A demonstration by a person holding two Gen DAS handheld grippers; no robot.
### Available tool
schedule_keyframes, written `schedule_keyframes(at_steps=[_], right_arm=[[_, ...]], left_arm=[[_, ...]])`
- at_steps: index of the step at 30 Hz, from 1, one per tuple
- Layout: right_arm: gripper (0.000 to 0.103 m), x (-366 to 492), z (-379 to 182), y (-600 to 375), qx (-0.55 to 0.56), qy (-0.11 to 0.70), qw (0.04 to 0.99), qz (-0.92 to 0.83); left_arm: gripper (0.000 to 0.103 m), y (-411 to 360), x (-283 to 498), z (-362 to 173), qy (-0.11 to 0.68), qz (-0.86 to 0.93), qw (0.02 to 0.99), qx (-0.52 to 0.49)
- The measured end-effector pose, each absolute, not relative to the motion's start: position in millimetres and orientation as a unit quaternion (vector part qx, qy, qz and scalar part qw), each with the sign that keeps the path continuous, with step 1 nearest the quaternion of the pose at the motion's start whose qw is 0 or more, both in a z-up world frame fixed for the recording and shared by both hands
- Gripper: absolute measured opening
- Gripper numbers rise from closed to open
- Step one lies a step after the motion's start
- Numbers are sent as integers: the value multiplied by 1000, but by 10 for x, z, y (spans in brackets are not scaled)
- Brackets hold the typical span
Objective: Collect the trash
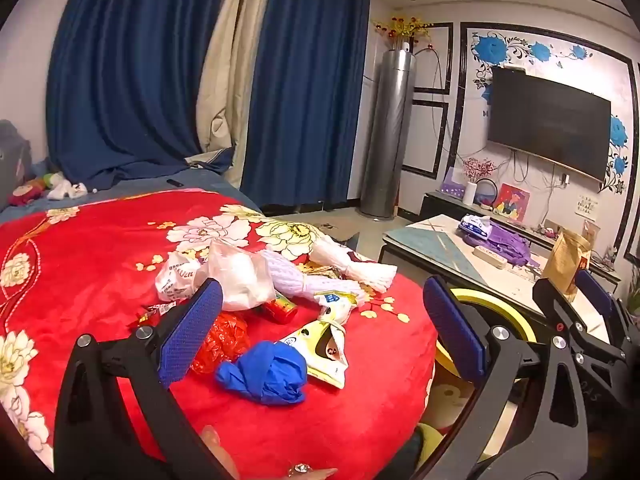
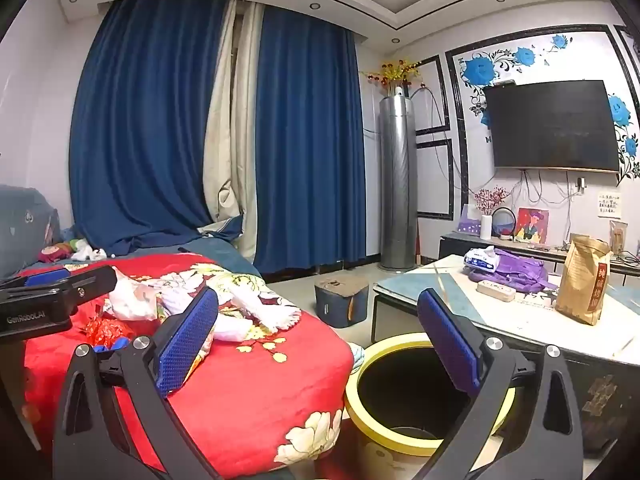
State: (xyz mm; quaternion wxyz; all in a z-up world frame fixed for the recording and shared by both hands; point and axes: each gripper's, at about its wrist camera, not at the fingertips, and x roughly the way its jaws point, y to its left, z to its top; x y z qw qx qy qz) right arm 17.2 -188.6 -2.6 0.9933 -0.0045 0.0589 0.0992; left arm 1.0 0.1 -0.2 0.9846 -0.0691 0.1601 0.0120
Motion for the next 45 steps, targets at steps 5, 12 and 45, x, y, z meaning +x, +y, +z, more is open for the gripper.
schedule_keyframes(at_steps=[5,12,45], right_arm=[[97,165,-6,-1892,0,59,993,101],[97,225,-76,-1916,-4,71,992,101],[97,250,-88,-1865,0,77,992,99]], left_arm=[[92,6,1,-4,159,9,985,-71],[92,1,12,-5,161,10,985,-67],[92,-114,-59,-52,161,7,985,-64]])
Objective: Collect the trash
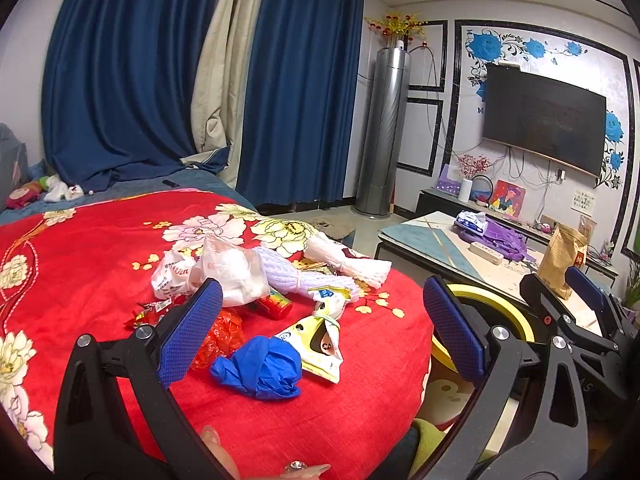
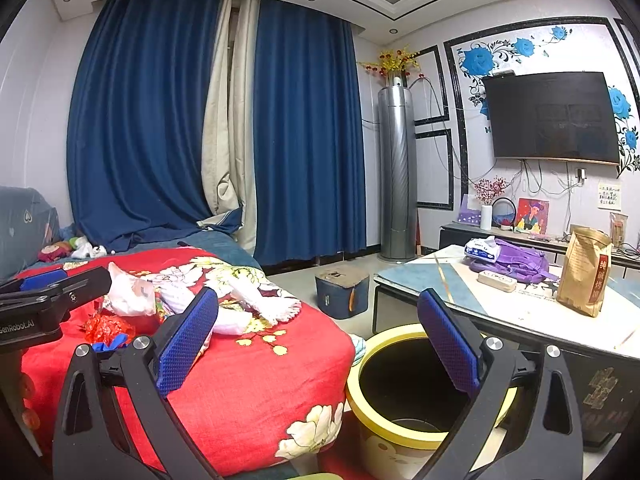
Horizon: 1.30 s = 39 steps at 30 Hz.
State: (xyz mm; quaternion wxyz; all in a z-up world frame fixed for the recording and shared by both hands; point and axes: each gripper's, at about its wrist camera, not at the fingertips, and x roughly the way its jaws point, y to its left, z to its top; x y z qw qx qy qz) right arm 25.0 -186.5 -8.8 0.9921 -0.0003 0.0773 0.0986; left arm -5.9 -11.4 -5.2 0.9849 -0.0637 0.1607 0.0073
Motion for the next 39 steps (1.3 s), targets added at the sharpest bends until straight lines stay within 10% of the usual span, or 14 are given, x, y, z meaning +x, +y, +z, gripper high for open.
schedule_keyframes(at_steps=[39], right_arm=[[97,435,-76,-1341,-33,136,970,199]], left_arm=[[92,442,50,22,174,66,979,-88]])
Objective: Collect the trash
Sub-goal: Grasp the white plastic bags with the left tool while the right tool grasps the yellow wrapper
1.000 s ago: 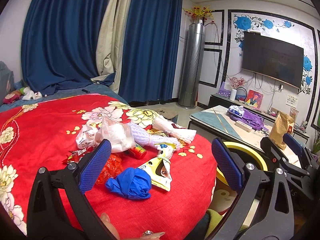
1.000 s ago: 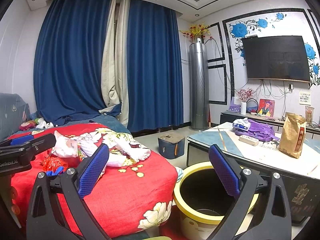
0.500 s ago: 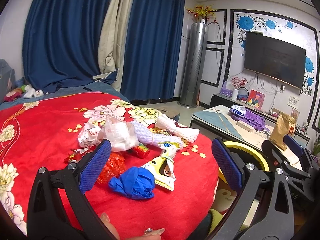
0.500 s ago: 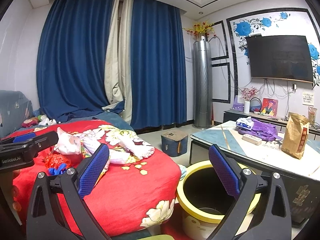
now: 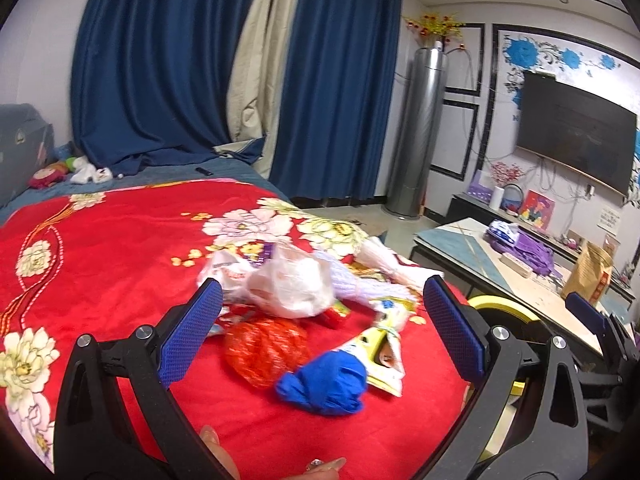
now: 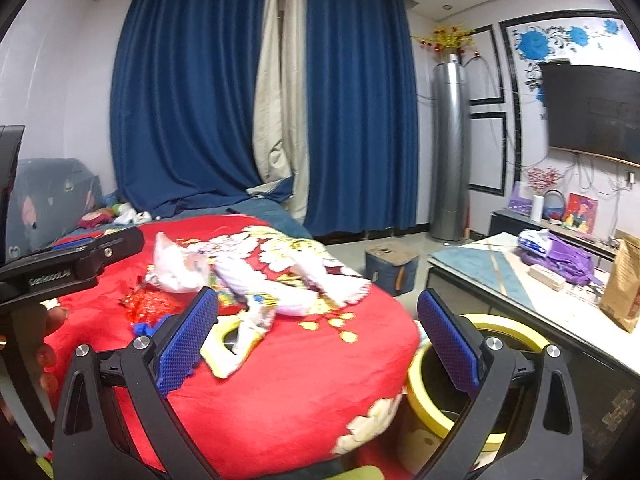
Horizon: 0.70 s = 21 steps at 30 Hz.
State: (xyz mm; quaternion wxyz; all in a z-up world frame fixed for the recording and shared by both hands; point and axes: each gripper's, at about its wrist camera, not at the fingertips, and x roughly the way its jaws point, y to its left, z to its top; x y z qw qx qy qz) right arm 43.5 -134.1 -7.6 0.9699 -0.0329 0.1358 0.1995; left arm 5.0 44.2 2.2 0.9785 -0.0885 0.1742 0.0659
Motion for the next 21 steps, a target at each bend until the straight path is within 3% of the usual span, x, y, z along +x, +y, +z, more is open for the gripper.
schedule_keyframes(at_steps=[12,21], right_arm=[[97,706,-106,-864,-42,182,950,249],[97,1218,-344,-648,-32,276,932,231]], left_arm=[[92,932,150,54,188,121,969,-101],[92,1119,481,46,241,46,964,-103]])
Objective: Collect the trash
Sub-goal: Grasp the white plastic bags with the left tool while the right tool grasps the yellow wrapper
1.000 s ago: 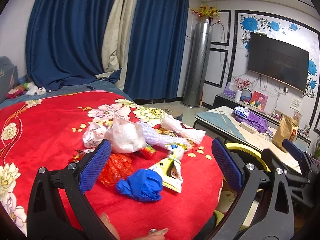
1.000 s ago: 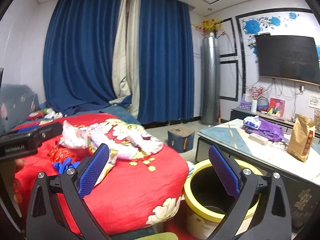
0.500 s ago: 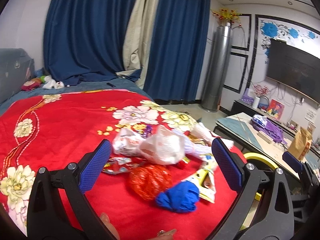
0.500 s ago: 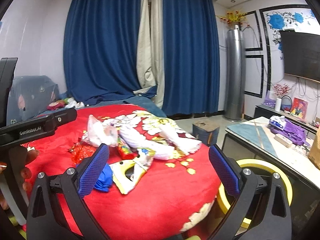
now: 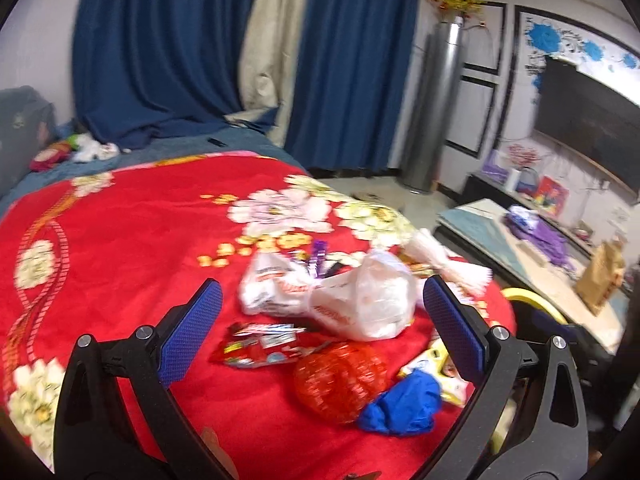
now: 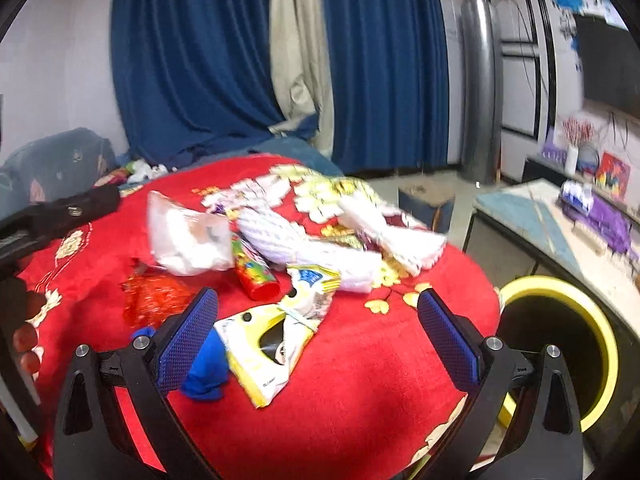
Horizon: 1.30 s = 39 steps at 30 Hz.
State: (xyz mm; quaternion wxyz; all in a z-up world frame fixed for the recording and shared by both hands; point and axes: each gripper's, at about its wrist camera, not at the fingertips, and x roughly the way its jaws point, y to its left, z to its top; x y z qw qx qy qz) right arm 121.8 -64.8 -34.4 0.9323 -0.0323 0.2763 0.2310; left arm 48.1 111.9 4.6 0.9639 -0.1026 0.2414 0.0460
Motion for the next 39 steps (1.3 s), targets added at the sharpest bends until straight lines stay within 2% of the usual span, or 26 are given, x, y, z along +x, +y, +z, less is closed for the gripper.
schedule_keyframes(at_steps=[7,10,12,16,18,21,22,24,32,39], right_arm=[[95,1576,-547,-558,-8,349,908,231],[82,1674,-613,-521,10,374,895,243],[71,1732,-646,-498,19,388,887,250],[56,1774,-722,-513,51,411,871,266],[43,1774,-732,-511,61,415,863,283],[35,1738,-686,-524,61,408,864,289],[35,1730,-674,-542,64,407,864,291],[33,1727,-659,-579,72,408,862,291],[30,1646,-535,-755,82,377,877,287],[30,1572,-371,-885,87,345,889,290]], left_arm=[[92,908,805,67,274,1,960,-63],[92,855,952,-21,300,-10,952,-67],[88,841,1017,-91,311,-10,947,-77],[76,859,1103,-237,330,-2,940,-87],[69,863,1117,-284,338,0,937,-86],[64,905,1108,-320,342,-6,935,-95],[59,915,1099,-318,342,-4,935,-95],[58,936,1075,-309,341,-7,935,-99],[36,1031,930,-207,324,-17,938,-122],[34,1101,699,140,281,-28,951,-129]])
